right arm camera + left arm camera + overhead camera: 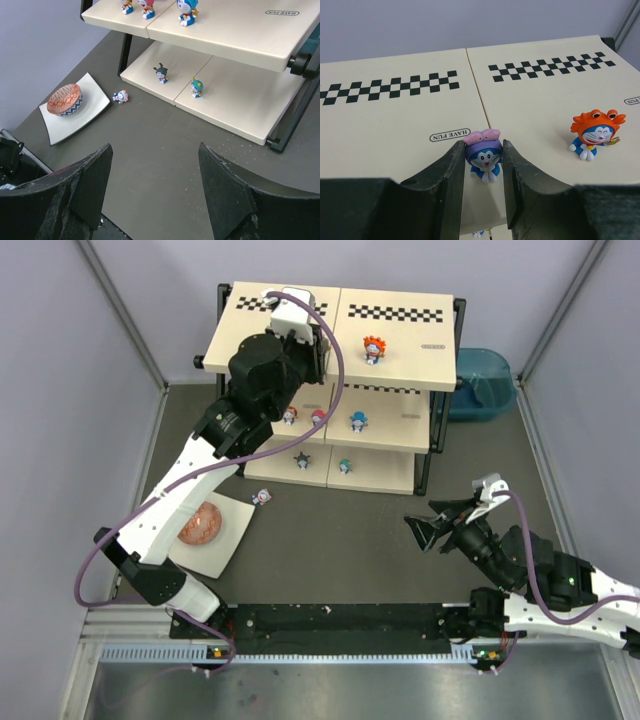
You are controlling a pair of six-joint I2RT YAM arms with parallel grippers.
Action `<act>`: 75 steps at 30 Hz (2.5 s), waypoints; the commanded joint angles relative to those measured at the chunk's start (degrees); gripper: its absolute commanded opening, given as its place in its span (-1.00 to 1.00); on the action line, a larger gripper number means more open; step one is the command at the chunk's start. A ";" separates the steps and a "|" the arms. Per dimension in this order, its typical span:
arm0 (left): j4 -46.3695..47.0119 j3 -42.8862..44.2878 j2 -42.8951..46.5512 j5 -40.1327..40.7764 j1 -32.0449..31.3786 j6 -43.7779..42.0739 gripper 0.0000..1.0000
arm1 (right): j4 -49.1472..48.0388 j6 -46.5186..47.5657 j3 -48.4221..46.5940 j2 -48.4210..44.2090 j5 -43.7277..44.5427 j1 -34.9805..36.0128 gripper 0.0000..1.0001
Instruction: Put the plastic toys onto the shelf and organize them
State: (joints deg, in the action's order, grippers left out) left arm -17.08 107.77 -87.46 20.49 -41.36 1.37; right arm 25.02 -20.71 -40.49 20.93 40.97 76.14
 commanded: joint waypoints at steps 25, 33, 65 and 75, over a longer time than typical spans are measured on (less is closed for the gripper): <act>2.23 1.39 1.77 0.34 -0.21 -0.75 -0.03 | -0.14 -0.21 0.06 -0.80 0.25 0.77 0.41; 2.49 3.41 1.33 -0.19 -0.12 -0.93 0.04 | -0.14 -0.12 -0.03 -0.89 0.25 0.77 0.41; 2.41 -51.76 47.64 8.96 -0.12 17.34 0.66 | 1.09 -1.35 1.82 -2.12 0.25 0.77 0.42; 11.87 -73.72 43.96 2.72 2.25 20.78 0.82 | 2.23 -2.84 2.52 -3.44 -2.12 0.77 0.42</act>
State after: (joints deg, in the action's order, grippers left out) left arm -12.73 39.77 -42.52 26.59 -41.01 20.05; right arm 27.75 -22.63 -37.89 18.59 39.92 76.14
